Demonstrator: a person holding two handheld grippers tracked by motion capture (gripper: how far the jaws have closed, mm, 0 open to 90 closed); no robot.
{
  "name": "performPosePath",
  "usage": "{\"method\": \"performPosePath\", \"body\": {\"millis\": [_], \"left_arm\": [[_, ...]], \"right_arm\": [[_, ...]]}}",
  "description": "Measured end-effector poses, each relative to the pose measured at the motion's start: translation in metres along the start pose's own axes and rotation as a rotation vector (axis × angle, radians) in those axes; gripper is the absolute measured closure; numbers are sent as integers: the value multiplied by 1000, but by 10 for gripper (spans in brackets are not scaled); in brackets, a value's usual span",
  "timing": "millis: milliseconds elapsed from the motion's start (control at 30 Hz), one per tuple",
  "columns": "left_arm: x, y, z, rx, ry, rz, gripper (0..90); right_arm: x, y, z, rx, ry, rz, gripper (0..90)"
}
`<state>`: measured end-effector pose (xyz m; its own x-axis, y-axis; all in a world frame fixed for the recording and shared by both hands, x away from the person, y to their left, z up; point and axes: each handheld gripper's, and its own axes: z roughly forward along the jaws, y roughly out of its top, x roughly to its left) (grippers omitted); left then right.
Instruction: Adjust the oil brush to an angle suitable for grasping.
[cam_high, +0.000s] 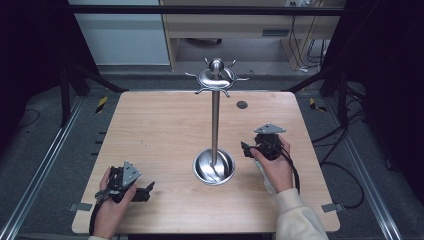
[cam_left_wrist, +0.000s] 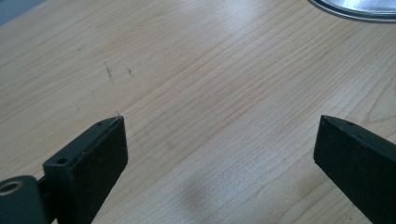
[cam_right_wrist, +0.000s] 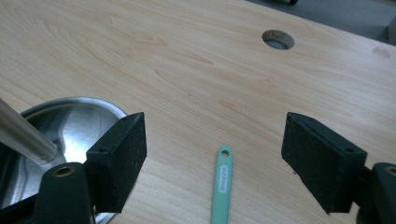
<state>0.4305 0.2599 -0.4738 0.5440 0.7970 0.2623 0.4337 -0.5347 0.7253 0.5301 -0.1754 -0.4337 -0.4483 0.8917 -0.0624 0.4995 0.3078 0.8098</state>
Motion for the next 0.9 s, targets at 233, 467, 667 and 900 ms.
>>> {"method": "performPosePath", "body": {"millis": [233, 467, 667, 900], "left_arm": [[1, -3, -1, 5, 9, -7, 26], [-1, 0, 2, 6, 5, 0, 26], [-2, 1, 1, 6, 0, 14, 25], [-3, 1, 2, 8, -1, 16, 25]], "right_arm": [[-1, 20, 6, 18, -15, -29, 265], [-2, 16, 23, 31, 52, -16, 571], [8, 5, 28, 111, 83, -106, 750], [5, -7, 43, 205, 80, -146, 900]]}}
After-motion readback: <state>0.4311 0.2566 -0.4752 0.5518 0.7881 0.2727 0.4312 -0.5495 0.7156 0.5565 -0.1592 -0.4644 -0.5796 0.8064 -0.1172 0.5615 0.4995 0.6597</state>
